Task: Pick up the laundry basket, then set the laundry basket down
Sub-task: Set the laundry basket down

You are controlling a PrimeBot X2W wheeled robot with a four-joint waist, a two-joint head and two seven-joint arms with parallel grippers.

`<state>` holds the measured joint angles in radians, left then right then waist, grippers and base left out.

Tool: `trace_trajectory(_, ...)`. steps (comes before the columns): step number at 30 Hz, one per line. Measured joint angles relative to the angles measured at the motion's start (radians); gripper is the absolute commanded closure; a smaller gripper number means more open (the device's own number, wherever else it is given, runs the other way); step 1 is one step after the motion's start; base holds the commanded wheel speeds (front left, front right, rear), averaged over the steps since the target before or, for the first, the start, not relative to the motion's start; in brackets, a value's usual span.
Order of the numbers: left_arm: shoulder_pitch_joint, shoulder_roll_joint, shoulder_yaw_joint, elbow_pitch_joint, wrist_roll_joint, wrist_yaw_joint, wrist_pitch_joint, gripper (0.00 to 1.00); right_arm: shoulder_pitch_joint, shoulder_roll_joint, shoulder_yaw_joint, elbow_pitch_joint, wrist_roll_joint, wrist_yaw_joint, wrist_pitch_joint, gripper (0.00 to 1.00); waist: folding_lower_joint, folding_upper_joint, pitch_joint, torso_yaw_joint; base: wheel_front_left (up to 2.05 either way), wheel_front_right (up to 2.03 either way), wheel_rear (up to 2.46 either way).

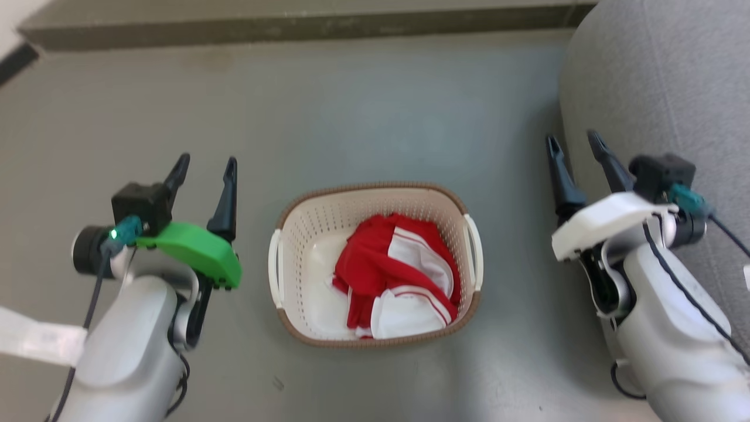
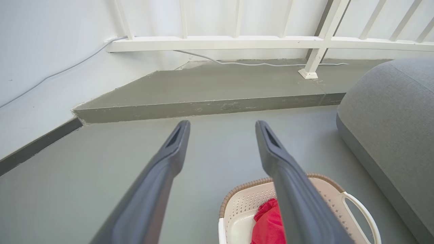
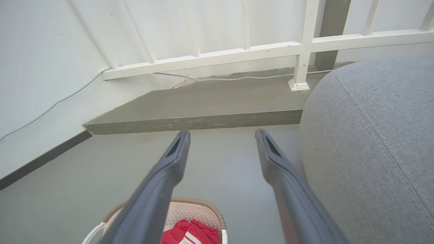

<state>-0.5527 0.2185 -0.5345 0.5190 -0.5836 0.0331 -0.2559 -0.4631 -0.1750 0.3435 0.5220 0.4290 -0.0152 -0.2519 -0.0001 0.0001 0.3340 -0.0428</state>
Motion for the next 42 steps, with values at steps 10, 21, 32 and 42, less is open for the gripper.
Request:
trace_trajectory(10,0.207,0.02,0.051,-0.159,0.069,0.047,0.0,0.0,0.153,0.007,-0.037,-0.076,-0.048,-0.031,0.0,0.0,0.0,0.0,-0.144,-0.01,0.0,0.0,0.0)
trace_trajectory(21,0.386,0.017,0.09,-0.322,0.126,0.064,0.0,0.0,0.288,-0.011,-0.056,-0.171,-0.085,-0.041,0.0,0.0,0.0,0.0,-0.27,-0.01,0.0,0.0,0.0)
trace_trajectory(32,0.542,0.014,0.122,-0.404,0.16,0.074,0.0,0.0,0.379,-0.016,-0.07,-0.238,-0.113,-0.049,0.0,0.0,0.0,0.0,-0.315,-0.004,0.0,0.0,0.0)
trace_trajectory(42,0.62,0.01,0.155,-0.46,0.184,0.083,0.0,0.0,0.442,-0.017,-0.08,-0.285,-0.126,-0.057,0.0,0.0,0.0,0.0,-0.326,0.001,0.0,0.0,0.0)
